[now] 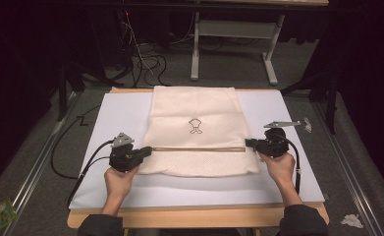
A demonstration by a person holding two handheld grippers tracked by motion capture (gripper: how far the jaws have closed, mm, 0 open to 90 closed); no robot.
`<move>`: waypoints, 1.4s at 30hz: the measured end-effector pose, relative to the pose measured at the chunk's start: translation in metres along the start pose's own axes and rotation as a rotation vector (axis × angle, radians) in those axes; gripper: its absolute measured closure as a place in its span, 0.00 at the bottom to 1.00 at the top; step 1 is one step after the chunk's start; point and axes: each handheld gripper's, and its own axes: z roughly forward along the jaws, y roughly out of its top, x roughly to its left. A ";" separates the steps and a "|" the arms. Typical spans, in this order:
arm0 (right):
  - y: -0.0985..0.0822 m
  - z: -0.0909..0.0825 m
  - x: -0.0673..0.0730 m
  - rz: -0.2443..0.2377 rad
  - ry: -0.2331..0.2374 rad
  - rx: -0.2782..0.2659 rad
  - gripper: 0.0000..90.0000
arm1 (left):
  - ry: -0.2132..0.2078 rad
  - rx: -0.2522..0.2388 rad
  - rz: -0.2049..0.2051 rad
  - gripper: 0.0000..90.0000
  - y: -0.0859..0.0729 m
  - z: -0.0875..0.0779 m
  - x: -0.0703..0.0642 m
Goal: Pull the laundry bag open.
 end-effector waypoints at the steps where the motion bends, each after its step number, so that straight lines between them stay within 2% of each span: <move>1: 0.000 0.000 0.000 0.000 0.001 0.000 0.98 | -0.001 -0.001 -0.002 0.97 0.000 0.000 0.000; 11: 0.003 0.001 -0.001 -0.002 0.003 -0.007 0.98 | 0.001 -0.006 -0.007 0.97 0.001 -0.001 0.002; 14: 0.003 0.001 0.000 -0.002 -0.004 -0.005 0.98 | 0.022 -0.009 -0.001 0.97 0.001 -0.002 0.003; 26: 0.004 0.002 -0.002 0.006 0.001 -0.010 0.98 | 0.026 -0.017 -0.011 0.97 0.000 -0.005 0.007; 32: 0.003 -0.001 -0.007 0.020 -0.013 -0.007 0.98 | 0.044 -0.017 -0.017 0.97 -0.001 -0.008 0.011; 42: 0.002 -0.001 -0.008 0.016 -0.013 -0.017 0.98 | 0.052 -0.015 -0.019 0.97 -0.001 -0.010 0.014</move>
